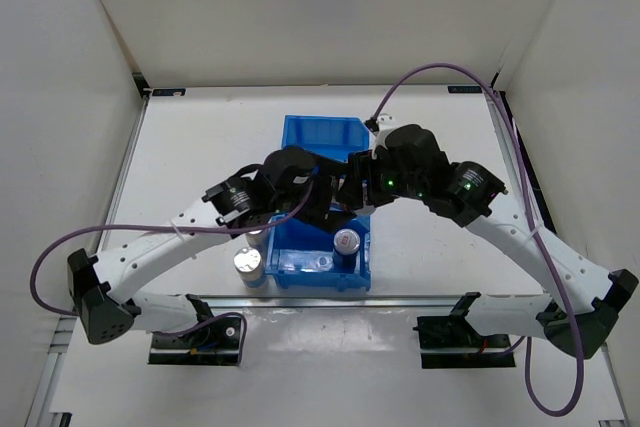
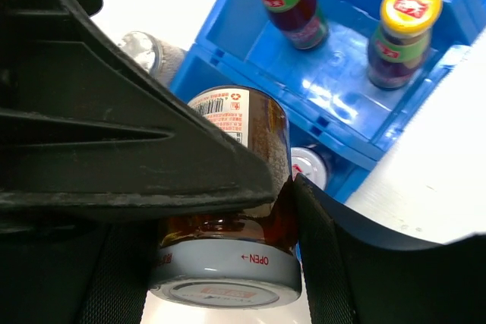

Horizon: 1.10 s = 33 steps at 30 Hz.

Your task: Organize the condiment bottles

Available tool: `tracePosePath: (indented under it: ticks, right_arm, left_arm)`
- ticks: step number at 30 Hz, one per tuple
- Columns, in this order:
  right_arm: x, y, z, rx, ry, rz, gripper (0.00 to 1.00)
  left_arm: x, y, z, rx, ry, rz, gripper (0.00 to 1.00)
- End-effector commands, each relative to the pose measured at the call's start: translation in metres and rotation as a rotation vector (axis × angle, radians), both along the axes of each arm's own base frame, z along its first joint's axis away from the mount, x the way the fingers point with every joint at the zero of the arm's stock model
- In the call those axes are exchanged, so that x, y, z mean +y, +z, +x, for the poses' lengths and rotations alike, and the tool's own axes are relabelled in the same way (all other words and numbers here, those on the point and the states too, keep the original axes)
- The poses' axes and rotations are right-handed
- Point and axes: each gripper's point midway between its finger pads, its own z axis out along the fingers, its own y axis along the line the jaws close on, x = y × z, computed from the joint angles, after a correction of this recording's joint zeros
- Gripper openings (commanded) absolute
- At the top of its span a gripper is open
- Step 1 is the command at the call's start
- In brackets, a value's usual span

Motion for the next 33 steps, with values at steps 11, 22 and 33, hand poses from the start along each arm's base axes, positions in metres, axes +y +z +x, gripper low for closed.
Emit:
tracePosePath:
  ticks: [11, 22, 33]
  right_arm:
    - [-0.008, 0.025, -0.011, -0.051, 0.045, 0.028, 0.00]
    - [0.008, 0.019, -0.014, -0.051, 0.264, -0.119, 0.00]
    - [0.054, -0.029, -0.028, -0.059, 0.398, -0.422, 0.00]
  left_arm:
    - [0.080, 0.046, 0.012, -0.268, 0.118, -0.016, 0.99]
    - [0.156, 0.103, 0.037, -0.715, 0.139, 0.369, 0.99]
    - [0.244, 0.113, 0.022, -0.878, 0.114, 0.905, 0.99]
